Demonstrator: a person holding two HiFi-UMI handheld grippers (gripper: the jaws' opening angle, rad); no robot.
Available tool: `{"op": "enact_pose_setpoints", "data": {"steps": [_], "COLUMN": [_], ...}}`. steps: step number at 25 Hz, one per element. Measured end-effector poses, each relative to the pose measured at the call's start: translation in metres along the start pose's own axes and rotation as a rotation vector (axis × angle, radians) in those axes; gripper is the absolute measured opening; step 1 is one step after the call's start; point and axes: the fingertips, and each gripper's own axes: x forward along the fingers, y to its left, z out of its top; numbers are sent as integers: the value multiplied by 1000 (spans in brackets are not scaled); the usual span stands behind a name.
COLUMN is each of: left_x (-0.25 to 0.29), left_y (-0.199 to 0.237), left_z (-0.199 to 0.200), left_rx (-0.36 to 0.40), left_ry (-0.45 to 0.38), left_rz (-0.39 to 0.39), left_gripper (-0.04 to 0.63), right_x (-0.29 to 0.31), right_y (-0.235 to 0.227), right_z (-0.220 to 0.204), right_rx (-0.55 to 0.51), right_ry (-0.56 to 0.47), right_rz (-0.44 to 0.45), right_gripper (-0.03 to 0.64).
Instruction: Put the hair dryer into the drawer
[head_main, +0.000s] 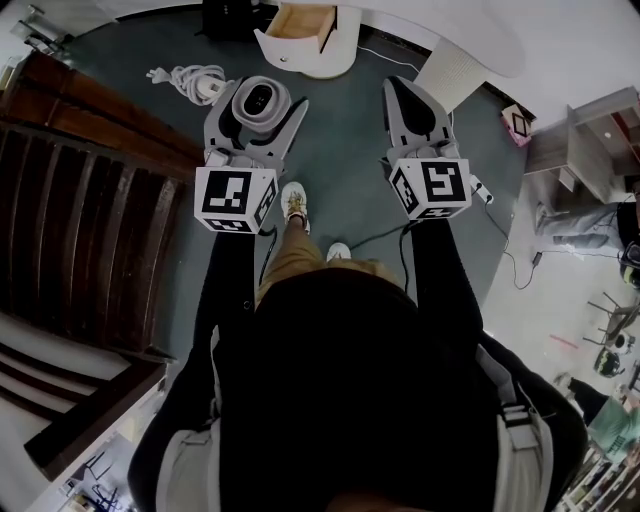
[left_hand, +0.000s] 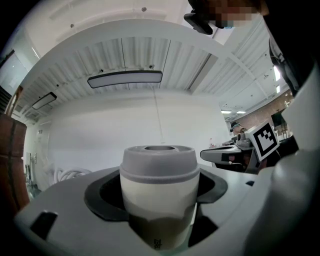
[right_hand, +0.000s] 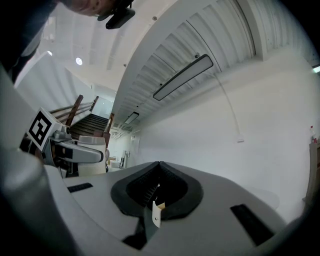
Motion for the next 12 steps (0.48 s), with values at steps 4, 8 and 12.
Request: {"op": "enact_pose_setpoints", "data": {"steps": [4, 8, 12], "left_x": [14, 35, 58], "left_y": [18, 44, 77], "left_z": [-8, -19, -32], "left_rx": [-1, -11, -14], "left_ry": [8, 26, 44], "left_rz": [-13, -18, -36], "left_gripper": [373, 373, 373], "right_x": [23, 51, 91], "right_y": [1, -3, -6], "right_z": [-5, -15, -27], "right_rx": [-2, 0, 9], "right_ry": [13, 32, 49], "right_rz": [-3, -20, -41], "right_gripper": [26, 26, 26]}}
